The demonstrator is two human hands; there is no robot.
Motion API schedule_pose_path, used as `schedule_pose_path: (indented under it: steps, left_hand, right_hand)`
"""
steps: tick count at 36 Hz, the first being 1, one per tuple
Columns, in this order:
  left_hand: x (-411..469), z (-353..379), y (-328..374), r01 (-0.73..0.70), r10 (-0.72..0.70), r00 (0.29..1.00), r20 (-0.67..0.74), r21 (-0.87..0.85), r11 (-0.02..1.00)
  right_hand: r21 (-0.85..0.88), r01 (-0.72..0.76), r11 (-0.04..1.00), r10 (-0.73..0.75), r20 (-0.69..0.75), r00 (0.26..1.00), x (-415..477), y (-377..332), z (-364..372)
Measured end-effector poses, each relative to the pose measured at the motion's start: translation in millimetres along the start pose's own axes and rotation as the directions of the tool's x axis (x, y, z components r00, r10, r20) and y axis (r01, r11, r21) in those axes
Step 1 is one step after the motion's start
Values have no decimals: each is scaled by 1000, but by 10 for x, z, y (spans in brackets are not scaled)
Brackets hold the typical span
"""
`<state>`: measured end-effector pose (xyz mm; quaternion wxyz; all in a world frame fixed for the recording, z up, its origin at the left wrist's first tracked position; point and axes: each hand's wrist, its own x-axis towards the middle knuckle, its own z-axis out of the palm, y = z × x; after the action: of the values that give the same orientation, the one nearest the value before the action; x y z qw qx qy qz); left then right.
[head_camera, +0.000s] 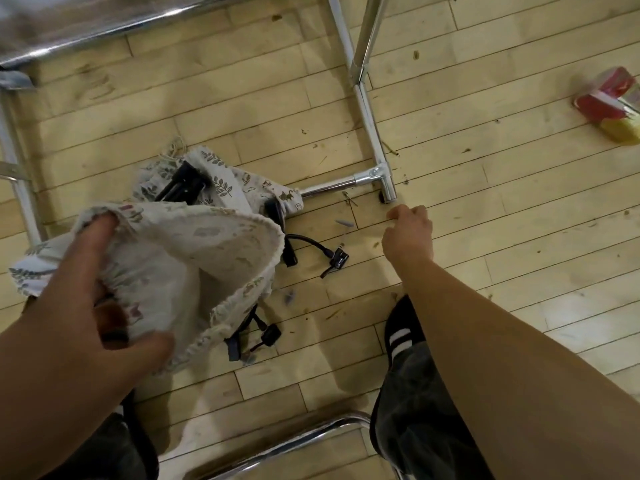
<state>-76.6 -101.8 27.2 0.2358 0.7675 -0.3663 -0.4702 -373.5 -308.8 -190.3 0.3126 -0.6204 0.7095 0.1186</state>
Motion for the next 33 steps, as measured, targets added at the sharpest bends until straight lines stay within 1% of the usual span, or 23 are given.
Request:
schedule_pose_path:
  steps: [1, 2, 4, 5, 6, 8, 12, 16, 20, 22, 25, 28, 33]
  left_hand:
    - [-47, 17, -36, 3, -4, 999, -45, -21, 1000]
    - [-74, 15, -17, 46, -47, 999, -26, -53, 998]
    - [-19, 33, 28, 50, -50, 999, 6, -8, 999]
    - [-12, 42, 40, 67, -66, 998, -19, 2, 998]
    - [-45, 34, -37, 41, -39, 998, -57, 37, 998]
    - [-59, 47, -73, 68, -64, 992, -109, 36, 997]
    - [-62, -1, -149, 97, -91, 992, -84, 68, 993]
    - [-65, -53, -191, 107, -102, 992, -74, 79, 991]
    - [-97, -77, -201, 100, -88, 992, -96, 125, 987]
    - [-143, -90, -137, 113, -104, 992, -73, 136, 984]
    - [-224, -135, -12, 146, -138, 989, -56, 174, 974]
    - [-288, -182, 65, 171, -168, 985, -33, 206, 964]
    - [-413, -229, 236, 172, -182, 983, 6, 294, 940]
  right_hand:
    - [-4, 3, 1000, -3, -2, 1000, 13, 4, 5]
    - [-4, 2, 1000, -2, -2, 1000, 28, 2, 8]
    - [-6, -8, 1000, 8, 6, 1000, 41, 0, 16]
    - [-10, -9, 1000, 9, 10, 1000, 42, -2, 31]
    - [-14, -9, 1000, 9, 9, 1000, 35, -1, 43]
    - [-29, -10, 1000, 10, 0, 1000, 10, 4, 63]
    - [-35, -49, 998, 50, 32, 998, -24, 13, 75]
    - [95, -111, 989, 104, 75, 992, -93, -9, 60]
    - [186, -80, 979, 66, 80, 995, -291, -145, 10]
    - [238, -95, 967, 75, 91, 993, -450, -235, -29]
    - [327, -68, 943, 43, 81, 996, -624, -448, -53]
    - [406, -46, 913, 6, 101, 995, -835, -662, -118]
    - [476, -7, 880, -37, 84, 996, -1310, -909, -282]
